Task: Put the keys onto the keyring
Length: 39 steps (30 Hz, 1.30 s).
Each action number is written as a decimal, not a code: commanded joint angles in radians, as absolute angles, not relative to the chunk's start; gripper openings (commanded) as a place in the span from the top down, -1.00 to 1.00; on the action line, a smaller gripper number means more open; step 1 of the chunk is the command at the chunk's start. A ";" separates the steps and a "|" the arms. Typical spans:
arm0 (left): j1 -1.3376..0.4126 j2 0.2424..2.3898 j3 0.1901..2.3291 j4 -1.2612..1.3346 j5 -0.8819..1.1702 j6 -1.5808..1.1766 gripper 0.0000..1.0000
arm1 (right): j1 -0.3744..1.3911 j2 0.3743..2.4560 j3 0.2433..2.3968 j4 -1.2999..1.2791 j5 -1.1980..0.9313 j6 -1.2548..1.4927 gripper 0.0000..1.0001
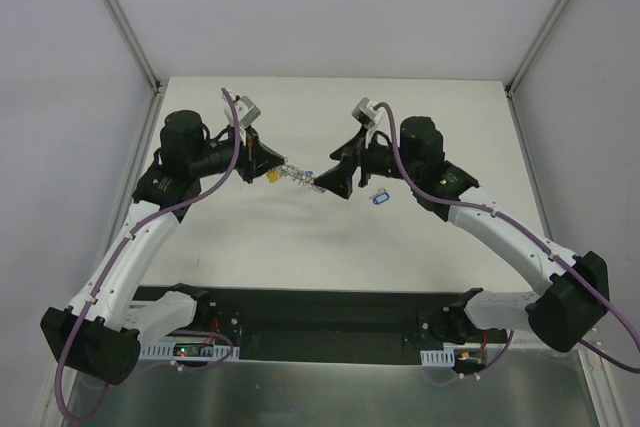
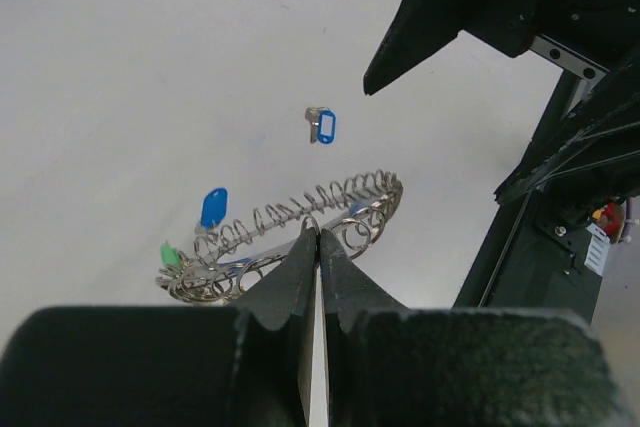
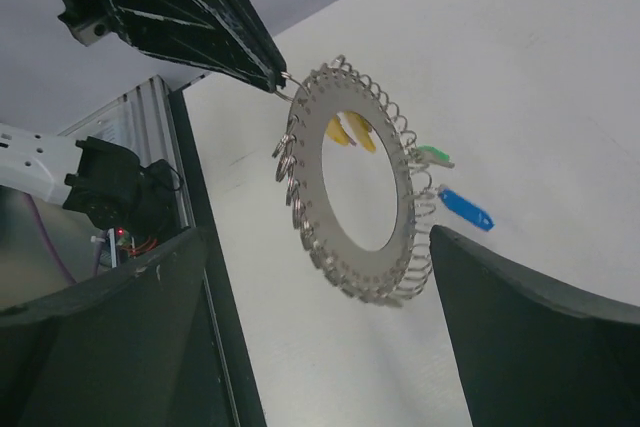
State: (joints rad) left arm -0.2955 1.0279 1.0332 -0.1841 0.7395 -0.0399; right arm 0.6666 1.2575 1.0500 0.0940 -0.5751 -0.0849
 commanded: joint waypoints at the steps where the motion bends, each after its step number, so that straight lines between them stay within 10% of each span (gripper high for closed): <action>1: -0.305 1.000 1.091 -0.072 0.867 -0.035 1.00 | 0.676 1.269 1.117 0.195 -0.695 -0.071 -0.93; 19: -0.328 0.983 1.035 0.181 0.908 -0.210 1.00 | 0.738 1.247 1.075 0.252 -0.537 -0.107 -0.67; 39: -0.353 1.035 1.069 0.258 1.029 -0.262 1.00 | 0.632 1.365 1.279 0.249 -0.982 -0.127 0.03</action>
State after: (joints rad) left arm -0.3412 1.0405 1.0317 0.1646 0.9909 -0.2512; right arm 0.6380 1.3422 1.2125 0.1970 -0.8700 -0.1146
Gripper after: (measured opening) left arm 0.006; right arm 0.499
